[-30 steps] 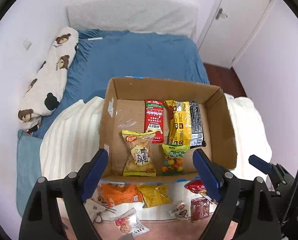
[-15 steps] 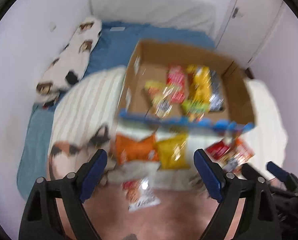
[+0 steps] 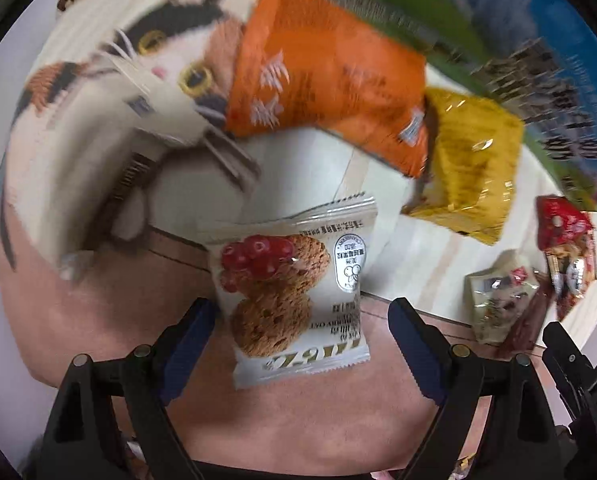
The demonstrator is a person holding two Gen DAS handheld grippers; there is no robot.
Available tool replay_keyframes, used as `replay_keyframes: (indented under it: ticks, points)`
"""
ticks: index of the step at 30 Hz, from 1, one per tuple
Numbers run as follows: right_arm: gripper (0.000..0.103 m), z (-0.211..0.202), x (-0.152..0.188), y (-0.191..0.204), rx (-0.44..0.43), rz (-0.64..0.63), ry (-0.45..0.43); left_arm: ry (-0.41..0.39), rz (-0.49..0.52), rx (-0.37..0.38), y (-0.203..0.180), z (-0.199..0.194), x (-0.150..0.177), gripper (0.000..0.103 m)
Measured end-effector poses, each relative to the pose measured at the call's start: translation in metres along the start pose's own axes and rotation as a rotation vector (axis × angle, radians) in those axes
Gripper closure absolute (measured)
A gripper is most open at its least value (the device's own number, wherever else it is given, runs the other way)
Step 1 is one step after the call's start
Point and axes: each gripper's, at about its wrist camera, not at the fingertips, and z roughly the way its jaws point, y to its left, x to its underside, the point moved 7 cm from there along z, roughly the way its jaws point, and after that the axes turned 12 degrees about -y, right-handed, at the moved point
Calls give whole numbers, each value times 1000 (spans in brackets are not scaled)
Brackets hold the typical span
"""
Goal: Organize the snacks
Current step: 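Grasp the brown jerky packet with right tool while left tool grasps white oat-cookie packet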
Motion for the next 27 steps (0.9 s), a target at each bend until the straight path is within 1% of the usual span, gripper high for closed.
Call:
replay_keyframes:
  ticks: [1,2,4,5,6,7,8,10,12,14,19,21,25,26,27]
  points:
    - [17,7,-1,0,4,2,8,-9,9,-14,-2,3,-1,14]
    - [21,11,-1,0,13,-2,11,-29,17,-26,-3,4,-3,15]
    - [27,20,0,3,33,-20,19,-72,51,-55,-9,3,-6,23]
    - [27,26,1,3,44,-30,27,-85,76,-68,-13,2,-7,33]
    - [28,31,2,4,57,-39,31,-100,105,-77,-17,2,-8,40]
    - [29,36,3,4,70,-53,34,-117,148,-86,-24,1,-8,40]
    - [33,41,5,4,93,-71,39,-128,177,-94,-28,0,-6,40]
    - [37,42,8,3,111,-92,32,-145,219,-104,-35,-2,0,40]
    - [39,40,14,4,112,-136,20,-138,246,-99,-40,-1,11,40]
    - [40,37,27,6,99,-157,37,-133,274,-100,-45,-1,25,40]
    - [40,29,71,3,43,-169,113,-107,338,-96,-53,1,68,40]
    - [40,27,87,2,26,-166,135,-105,359,-102,-55,3,80,40]
    - [39,30,100,3,26,-165,135,-102,366,-105,-55,11,88,37]
    - [37,32,101,3,32,-165,138,-93,366,-105,-61,16,88,36]
    - [35,35,101,5,34,-167,145,-86,366,-106,-55,20,86,36]
